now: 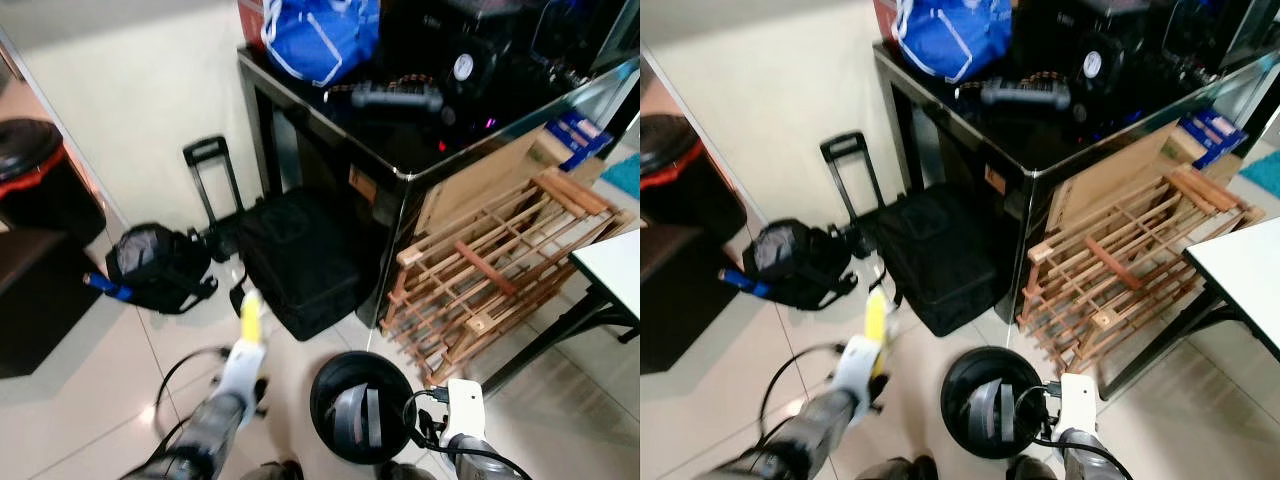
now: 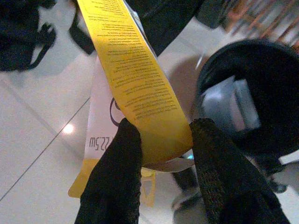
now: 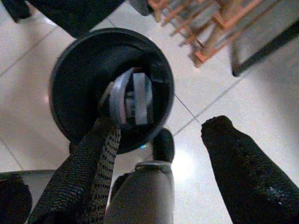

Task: Picking trash to rubbish bin

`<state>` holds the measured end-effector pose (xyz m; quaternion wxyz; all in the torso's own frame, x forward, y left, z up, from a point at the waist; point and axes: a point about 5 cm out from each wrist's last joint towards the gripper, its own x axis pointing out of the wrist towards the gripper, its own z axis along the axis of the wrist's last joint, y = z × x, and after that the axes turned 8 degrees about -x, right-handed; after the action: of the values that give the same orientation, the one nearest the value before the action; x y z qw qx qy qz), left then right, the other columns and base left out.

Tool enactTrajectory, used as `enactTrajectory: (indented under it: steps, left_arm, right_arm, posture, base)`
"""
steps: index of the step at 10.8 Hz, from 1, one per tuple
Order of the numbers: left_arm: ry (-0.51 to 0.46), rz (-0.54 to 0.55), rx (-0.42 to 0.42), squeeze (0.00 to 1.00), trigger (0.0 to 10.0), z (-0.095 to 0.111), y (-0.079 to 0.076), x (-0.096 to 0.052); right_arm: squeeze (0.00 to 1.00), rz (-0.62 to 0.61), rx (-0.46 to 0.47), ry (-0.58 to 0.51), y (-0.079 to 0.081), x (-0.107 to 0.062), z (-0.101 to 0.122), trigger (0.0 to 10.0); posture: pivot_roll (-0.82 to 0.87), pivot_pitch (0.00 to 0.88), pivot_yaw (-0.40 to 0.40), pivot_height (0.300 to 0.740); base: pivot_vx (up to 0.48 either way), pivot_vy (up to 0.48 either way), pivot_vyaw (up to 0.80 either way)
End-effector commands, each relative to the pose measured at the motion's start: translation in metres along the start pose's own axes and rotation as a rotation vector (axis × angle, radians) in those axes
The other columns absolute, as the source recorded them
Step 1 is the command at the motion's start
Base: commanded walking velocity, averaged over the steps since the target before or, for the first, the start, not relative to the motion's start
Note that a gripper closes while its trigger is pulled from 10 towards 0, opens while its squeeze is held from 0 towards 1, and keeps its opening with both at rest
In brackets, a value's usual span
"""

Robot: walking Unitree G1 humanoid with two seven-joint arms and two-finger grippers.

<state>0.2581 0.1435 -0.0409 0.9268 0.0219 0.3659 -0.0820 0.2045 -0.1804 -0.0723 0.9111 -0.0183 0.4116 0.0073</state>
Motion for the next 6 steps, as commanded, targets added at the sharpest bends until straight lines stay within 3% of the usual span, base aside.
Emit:
enactTrajectory:
  steps: [1,4,6]
  left_arm:
    - [-0.019,-0.037,0.019,0.0,10.0,0.007,-0.006,0.002]
    - [-0.066,-0.154,0.053,0.0,10.0,0.029,-0.042,0.007]
    - [-0.074,-0.264,0.066,0.0,10.0,0.032,-0.075,0.006]
  right_arm:
    - [0.0,0.023,-0.021,-0.039,0.001,0.001,0.008,10.0]
    - [0.0,0.064,-0.08,-0.072,0.003,0.001,0.013,10.0]
    - [0.0,0.125,-0.086,-0.096,0.01,0.001,0.015,10.0]
  posture:
    - [-0.14,0.19,0.06,0.74]
    - [-0.17,0.247,0.037,0.74]
    - [-0.19,0.273,0.032,0.74]
  base:
    - [0.0,0.0,0.0]
    - [0.0,0.0,0.0]
    - [0.0,0.0,0.0]
